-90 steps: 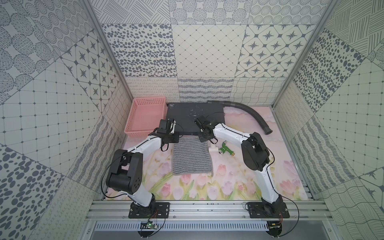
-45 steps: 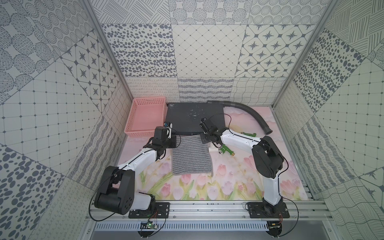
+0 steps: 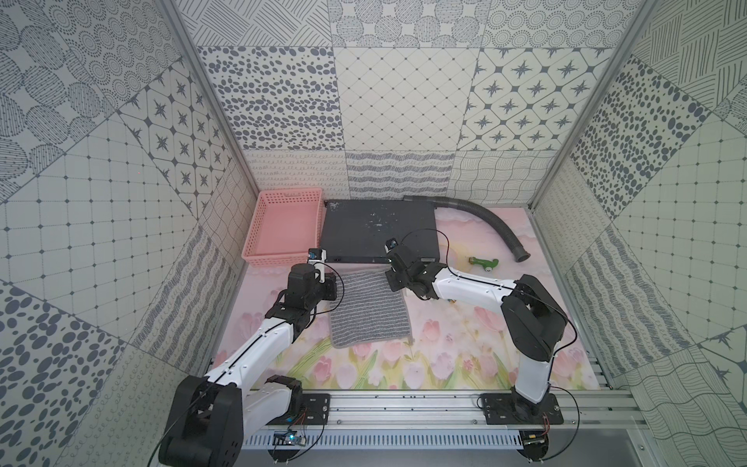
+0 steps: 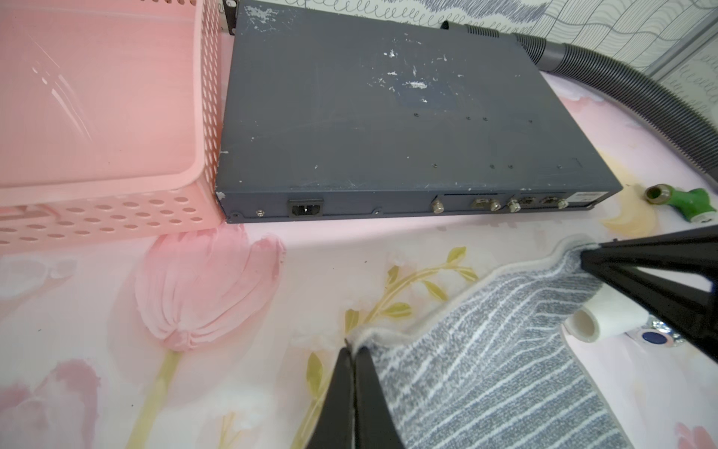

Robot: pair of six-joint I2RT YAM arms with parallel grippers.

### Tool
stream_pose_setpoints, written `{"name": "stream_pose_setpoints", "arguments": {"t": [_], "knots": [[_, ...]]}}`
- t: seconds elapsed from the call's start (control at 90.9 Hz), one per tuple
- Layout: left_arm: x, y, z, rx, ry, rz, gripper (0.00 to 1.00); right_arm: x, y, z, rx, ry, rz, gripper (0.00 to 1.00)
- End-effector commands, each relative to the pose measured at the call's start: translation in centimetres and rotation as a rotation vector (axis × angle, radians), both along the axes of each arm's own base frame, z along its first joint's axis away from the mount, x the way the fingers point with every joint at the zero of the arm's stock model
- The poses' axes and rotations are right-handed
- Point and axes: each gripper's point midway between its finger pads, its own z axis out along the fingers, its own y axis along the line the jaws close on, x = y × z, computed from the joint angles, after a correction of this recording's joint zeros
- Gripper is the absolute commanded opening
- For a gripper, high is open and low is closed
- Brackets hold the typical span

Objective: Fold the square dishcloth
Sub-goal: Fold the cleaning item at the center of the board.

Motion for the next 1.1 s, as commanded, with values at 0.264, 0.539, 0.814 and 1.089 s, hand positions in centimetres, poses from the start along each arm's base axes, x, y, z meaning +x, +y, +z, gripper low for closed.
{"name": "stream_pose_setpoints", "arguments": {"t": [0.264, 0.539, 0.814, 1.089], "knots": [[-3.5, -0.1, 0.6, -0.187, -0.043, 0.068, 0.00, -2.4, -0.6, 2.4, 0.075, -0.105, -0.032, 0.05], [-5.7, -0.5, -1.0, -0.318, 0.081, 0.160, 0.00, -4.8, -1.0, 1.8, 0.110, -0.080, -0.032, 0.05], [-10.1, -0.1, -3.3, -0.378, 0.237, 0.270, 0.00, -6.6, -1.8, 0.2, 0.125, -0.046, -0.065, 0.05], [-12.6, -0.5, -6.1, -0.419, 0.355, 0.319, 0.00, -8.8, -1.9, -0.2, 0.154, -0.029, -0.069, 0.06]]}}
